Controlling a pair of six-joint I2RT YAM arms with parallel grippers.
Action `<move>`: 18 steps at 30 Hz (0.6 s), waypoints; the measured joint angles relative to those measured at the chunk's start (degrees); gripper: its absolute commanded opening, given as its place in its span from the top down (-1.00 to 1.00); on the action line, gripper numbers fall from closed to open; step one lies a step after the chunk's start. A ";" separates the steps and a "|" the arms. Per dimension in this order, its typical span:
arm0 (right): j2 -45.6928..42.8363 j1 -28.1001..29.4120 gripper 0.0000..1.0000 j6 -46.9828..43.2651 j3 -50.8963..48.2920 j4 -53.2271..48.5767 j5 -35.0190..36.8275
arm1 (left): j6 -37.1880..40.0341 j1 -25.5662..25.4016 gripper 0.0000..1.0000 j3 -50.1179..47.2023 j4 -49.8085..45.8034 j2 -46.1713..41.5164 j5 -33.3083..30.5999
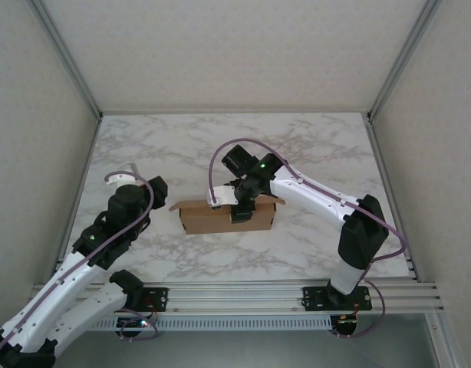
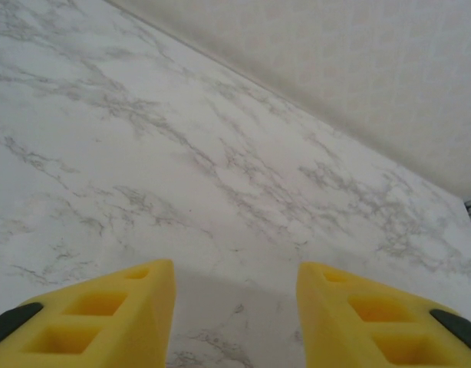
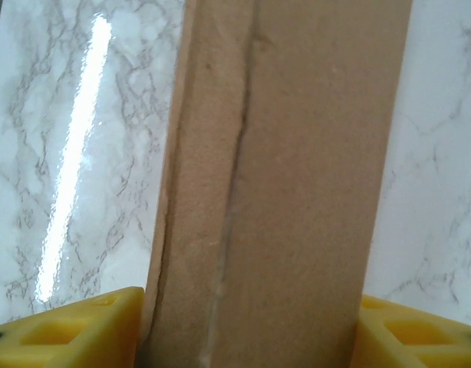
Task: Fold the paper box
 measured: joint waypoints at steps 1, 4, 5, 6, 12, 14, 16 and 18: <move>0.11 0.00 -0.19 -1.09 0.00 -0.09 -0.28 | 0.24 0.13 0.08 0.00 0.02 0.11 0.46; 0.13 -0.17 -0.15 -3.17 0.00 -0.35 -0.61 | 0.90 0.72 0.07 0.00 0.02 0.13 1.33; 0.13 -0.26 -0.14 -3.50 0.00 -0.37 -0.79 | 1.25 1.03 0.07 0.00 0.02 0.15 1.49; 0.13 -0.44 -0.12 -3.85 0.00 -0.39 -0.90 | 1.55 1.38 0.06 0.00 0.02 0.17 1.70; 0.20 -2.99 -0.09 -4.44 0.00 -0.44 -0.96 | 3.15 3.54 0.05 0.00 0.04 1.40 2.97; 0.20 -4.68 -0.08 -4.39 0.00 -0.39 -0.92 | 3.45 4.13 0.05 0.00 0.07 1.95 3.54; 0.20 -6.36 -0.08 -4.26 0.00 -0.20 -0.74 | 3.63 4.50 0.05 0.00 0.13 2.29 4.13; 0.22 -7.91 -0.07 -4.24 0.02 0.07 -0.72 | 3.65 4.63 0.04 0.00 0.28 2.51 4.57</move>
